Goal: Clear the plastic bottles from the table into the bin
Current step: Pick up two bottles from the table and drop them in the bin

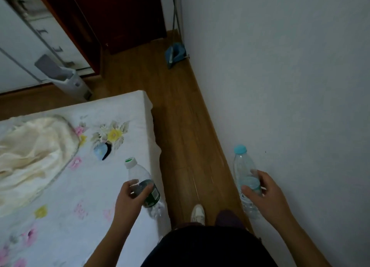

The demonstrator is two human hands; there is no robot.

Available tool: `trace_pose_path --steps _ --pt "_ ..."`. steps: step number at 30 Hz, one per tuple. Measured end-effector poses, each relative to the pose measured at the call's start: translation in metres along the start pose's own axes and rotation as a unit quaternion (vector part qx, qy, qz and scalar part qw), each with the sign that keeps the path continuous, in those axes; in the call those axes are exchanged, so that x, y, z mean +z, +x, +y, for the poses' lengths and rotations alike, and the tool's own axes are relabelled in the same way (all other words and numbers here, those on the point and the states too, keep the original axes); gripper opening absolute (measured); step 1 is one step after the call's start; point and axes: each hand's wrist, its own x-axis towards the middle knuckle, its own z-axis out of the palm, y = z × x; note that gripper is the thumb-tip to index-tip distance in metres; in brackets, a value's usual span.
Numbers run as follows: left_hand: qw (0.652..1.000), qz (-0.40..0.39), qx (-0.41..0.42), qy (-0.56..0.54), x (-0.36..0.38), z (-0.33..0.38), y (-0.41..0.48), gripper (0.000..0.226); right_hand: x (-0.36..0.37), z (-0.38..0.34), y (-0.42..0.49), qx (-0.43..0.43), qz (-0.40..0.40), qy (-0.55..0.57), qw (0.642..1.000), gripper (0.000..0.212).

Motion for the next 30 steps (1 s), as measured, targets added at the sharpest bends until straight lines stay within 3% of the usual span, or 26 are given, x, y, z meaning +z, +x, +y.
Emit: trace_pose_path --steps 6,12,19,25,30 --pt "0.994 -0.056 0.082 0.038 0.04 0.104 0.093 0.055 -0.021 -0.015 0.079 0.042 0.066 0.012 0.997 0.059" --pt "0.993 -0.056 0.101 0.035 0.062 0.168 0.185 0.056 -0.013 -0.047 0.184 0.061 0.037 -0.009 0.997 0.058" --pt "0.999 0.036 0.027 -0.014 0.037 0.184 0.272 0.048 0.04 -0.155 0.343 -0.003 -0.064 -0.02 0.998 0.049" --pt "0.987 0.14 -0.037 -0.069 -0.001 0.197 0.331 0.037 0.106 -0.277 0.467 -0.091 -0.169 -0.056 0.98 0.058" --pt "0.977 0.188 -0.052 -0.081 -0.024 0.214 0.407 0.036 0.166 -0.357 0.555 -0.135 -0.213 -0.067 0.965 0.06"
